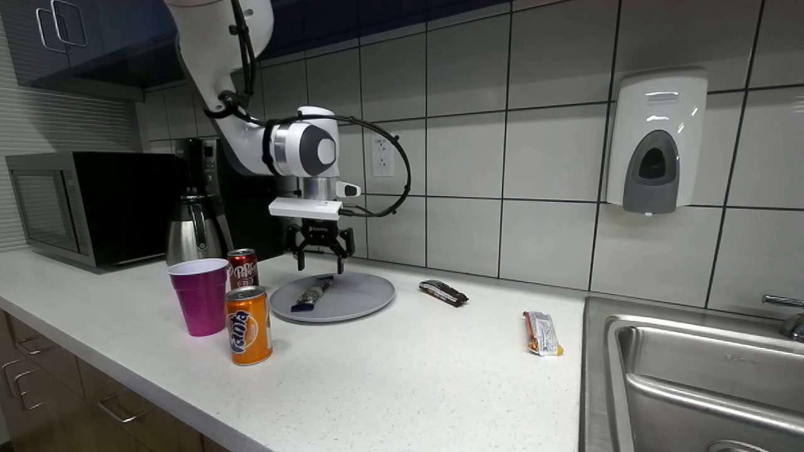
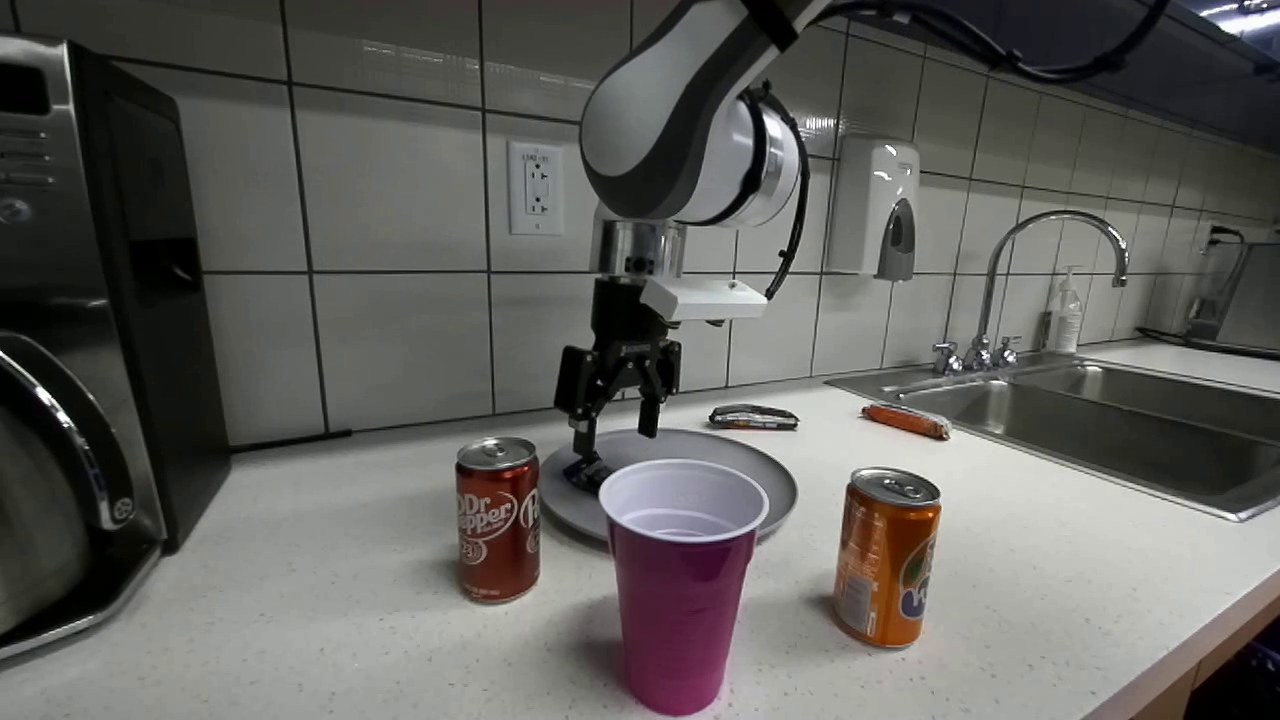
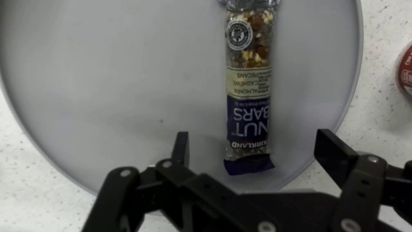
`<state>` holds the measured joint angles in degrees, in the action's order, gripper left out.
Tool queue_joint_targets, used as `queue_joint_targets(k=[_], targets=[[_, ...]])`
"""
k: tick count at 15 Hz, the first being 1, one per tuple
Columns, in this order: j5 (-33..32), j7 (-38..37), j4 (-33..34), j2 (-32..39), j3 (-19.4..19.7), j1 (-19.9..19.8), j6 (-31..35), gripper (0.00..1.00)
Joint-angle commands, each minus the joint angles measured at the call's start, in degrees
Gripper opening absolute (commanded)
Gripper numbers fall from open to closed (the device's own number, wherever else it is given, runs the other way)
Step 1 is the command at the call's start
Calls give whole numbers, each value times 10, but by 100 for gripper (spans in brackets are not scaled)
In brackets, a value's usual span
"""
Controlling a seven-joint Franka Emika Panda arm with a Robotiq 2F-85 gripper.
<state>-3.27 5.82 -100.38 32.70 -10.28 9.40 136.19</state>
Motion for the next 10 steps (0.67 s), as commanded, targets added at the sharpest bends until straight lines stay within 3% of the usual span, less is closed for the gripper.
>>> queue_joint_targets(k=[1,10], targets=[[10,9,-9,-27,8,-9,-14,100],[8,47,-12,-50,22,-34,-40,100]])
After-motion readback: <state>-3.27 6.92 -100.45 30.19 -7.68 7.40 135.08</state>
